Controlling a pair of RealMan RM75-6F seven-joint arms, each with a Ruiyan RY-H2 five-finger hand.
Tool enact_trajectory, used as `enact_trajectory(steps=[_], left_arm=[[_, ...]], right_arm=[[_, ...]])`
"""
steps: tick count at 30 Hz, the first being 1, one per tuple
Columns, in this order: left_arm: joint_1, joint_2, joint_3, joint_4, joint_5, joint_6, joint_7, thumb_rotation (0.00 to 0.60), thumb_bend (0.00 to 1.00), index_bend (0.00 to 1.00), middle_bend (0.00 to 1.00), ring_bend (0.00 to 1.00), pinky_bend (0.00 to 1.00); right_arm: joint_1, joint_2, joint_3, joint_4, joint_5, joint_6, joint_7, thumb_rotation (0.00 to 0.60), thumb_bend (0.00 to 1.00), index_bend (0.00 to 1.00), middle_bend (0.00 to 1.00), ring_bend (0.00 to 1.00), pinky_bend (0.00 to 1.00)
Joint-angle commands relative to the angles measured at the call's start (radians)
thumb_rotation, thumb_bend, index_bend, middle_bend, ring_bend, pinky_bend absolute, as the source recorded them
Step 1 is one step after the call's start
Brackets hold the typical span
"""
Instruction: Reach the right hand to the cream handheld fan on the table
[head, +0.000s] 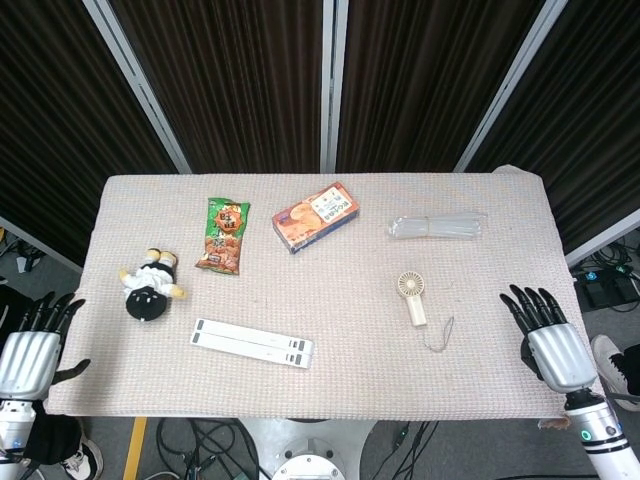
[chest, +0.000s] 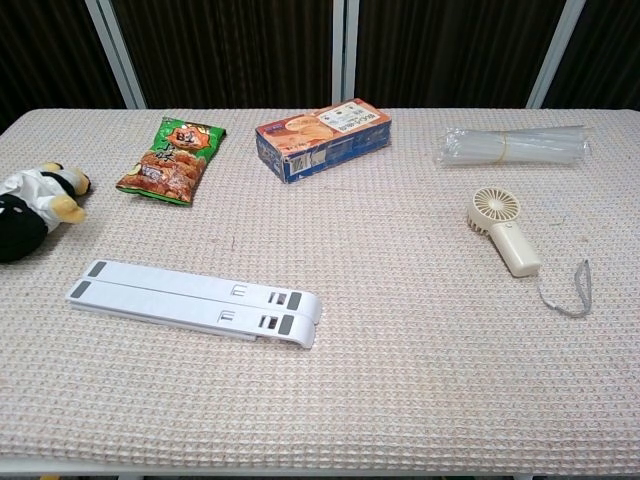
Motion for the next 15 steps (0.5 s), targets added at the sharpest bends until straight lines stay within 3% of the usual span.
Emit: enact_trajectory(steps=[1,2,7,11,15], left_arm=[[0.001,-0.001,0.0,0.005,-0.006,-0.004,-0.005,0.6,0.0,0.14,0.09,0.0,0.13],[0.0,-0.001,0.0,0.007,-0.007,-0.006,-0.007,0.6,0.0,0.14,0.09,0.0,0.13],[-0.001,-0.002,0.0,0.016,-0.007,-0.009,-0.013,0.6,0.0,0.14,0.09,0.0,0.13],[-0.002,-0.004,0.0,0.027,-0.01,-0.015,-0.022,0.6,0.0,0.14,0.09,0.0,0.13],[-0.005,-0.008,0.0,0.04,-0.013,-0.023,-0.03,0.6,0.0,0.14,0.09,0.0,0.13]], right_arm=[[0.017,-0.011,-0.001,0.001,-0.007,-0.018,0.001,0.6,1.0,0.0,0.2,0.52,0.61],[0.023,-0.013,-0.002,-0.002,-0.007,-0.027,-0.004,0.6,1.0,0.0,0.24,0.54,0.62],[0.055,-0.031,-0.008,-0.034,-0.011,-0.082,-0.048,0.6,1.0,0.0,0.67,0.66,0.65],[0.074,-0.055,-0.01,-0.059,-0.008,-0.115,-0.085,0.6,1.0,0.0,0.83,0.75,0.68],[0.082,-0.081,-0.005,-0.071,0.021,-0.146,-0.136,0.6,1.0,0.0,0.86,0.77,0.68]])
